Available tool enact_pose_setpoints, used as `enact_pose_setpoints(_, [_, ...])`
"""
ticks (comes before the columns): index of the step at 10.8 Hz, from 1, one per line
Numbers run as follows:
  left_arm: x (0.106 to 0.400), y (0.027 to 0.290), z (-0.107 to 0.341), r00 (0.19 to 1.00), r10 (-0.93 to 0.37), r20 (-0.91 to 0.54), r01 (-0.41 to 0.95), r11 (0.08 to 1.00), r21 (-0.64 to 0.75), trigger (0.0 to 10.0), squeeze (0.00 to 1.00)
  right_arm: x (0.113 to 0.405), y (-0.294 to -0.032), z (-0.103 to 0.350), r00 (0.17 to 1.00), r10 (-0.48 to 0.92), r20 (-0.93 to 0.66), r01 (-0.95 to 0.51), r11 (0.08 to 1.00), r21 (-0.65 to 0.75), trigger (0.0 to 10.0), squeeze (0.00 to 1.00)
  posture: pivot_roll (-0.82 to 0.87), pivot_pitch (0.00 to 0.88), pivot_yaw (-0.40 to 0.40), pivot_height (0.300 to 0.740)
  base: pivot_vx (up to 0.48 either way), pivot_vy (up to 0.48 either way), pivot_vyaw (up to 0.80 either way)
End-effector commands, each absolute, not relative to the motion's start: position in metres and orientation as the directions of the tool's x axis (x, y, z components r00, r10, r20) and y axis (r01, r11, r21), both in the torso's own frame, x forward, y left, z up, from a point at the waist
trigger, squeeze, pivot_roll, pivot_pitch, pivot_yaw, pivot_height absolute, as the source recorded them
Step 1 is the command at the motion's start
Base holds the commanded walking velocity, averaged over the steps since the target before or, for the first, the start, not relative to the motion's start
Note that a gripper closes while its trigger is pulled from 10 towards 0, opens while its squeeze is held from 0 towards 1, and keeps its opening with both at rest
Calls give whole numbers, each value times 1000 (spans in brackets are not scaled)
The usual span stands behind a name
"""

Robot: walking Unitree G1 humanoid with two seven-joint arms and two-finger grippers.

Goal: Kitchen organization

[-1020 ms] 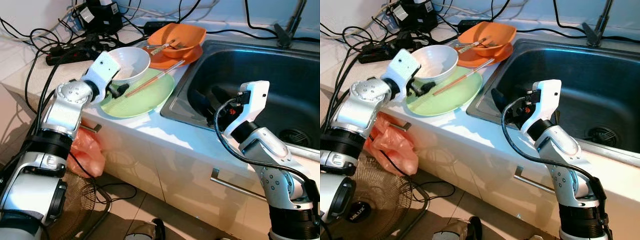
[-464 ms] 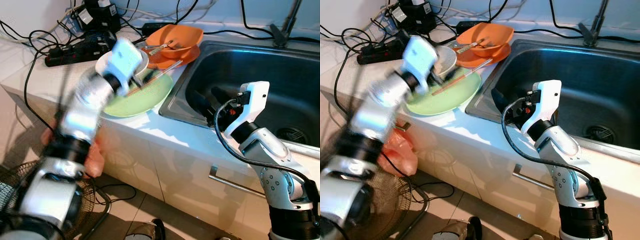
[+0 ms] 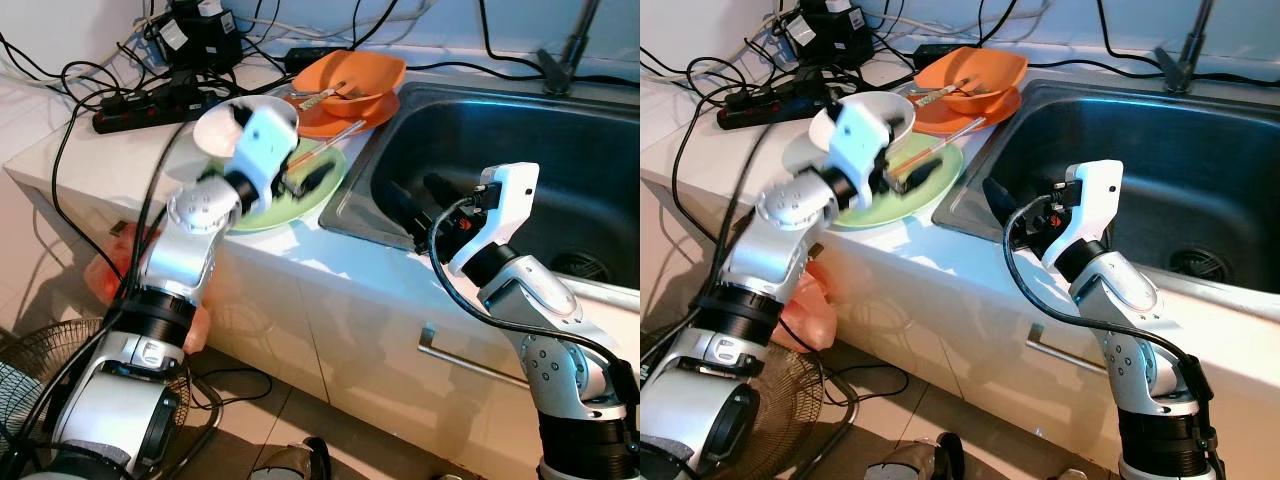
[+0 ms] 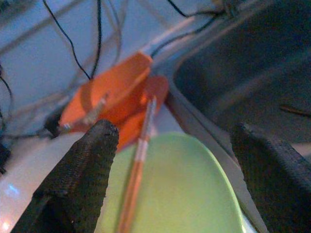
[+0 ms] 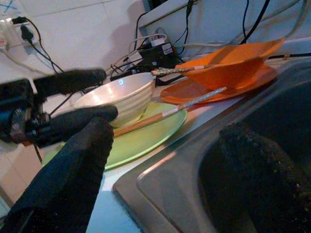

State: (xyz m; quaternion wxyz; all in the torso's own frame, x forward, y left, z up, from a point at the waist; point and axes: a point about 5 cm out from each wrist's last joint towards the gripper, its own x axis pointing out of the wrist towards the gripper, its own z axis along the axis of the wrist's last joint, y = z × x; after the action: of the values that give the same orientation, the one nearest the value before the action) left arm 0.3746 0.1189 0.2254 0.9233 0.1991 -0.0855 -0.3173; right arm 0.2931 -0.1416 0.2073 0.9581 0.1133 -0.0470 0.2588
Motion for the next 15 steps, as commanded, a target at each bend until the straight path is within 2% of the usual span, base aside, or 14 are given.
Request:
enact_pose_setpoints(1, [376,128,218,799,-601,-16,554,725,408,10000,0,292,-138,209,856,494,153,-516,837,181,10000,0,80,99,160,740,0,0,0])
enact_pose_setpoints(3, [380,138,212,831,-554,-49,525,753,397,10000,0,292,-139,209,855,497,152,-518,836,180,10000,0,78,103,157,740,0,0,0])
enact_pose_setpoints(5, [385,150,211,878,-475,-54,464,819,339,10000,0,291,-139,209,856,496,148,-517,837,180,10000,0,76,107,157,740,0,0,0])
enact_pose_setpoints(8, [389,156,220,905,-424,18,409,883,232,10000,0,290,-140,208,857,494,147,-514,839,179,10000,0,73,112,155,740,0,0,0])
enact_pose_setpoints(10, [389,159,223,913,-406,38,391,897,204,10000,0,291,-142,208,861,487,148,-507,843,177,10000,0,69,113,153,740,332,242,0])
enact_pose_setpoints(15, [377,163,211,923,-378,72,362,916,172,10000,0,297,-145,215,872,457,174,-485,857,177,10000,0,70,101,138,740,0,0,-96])
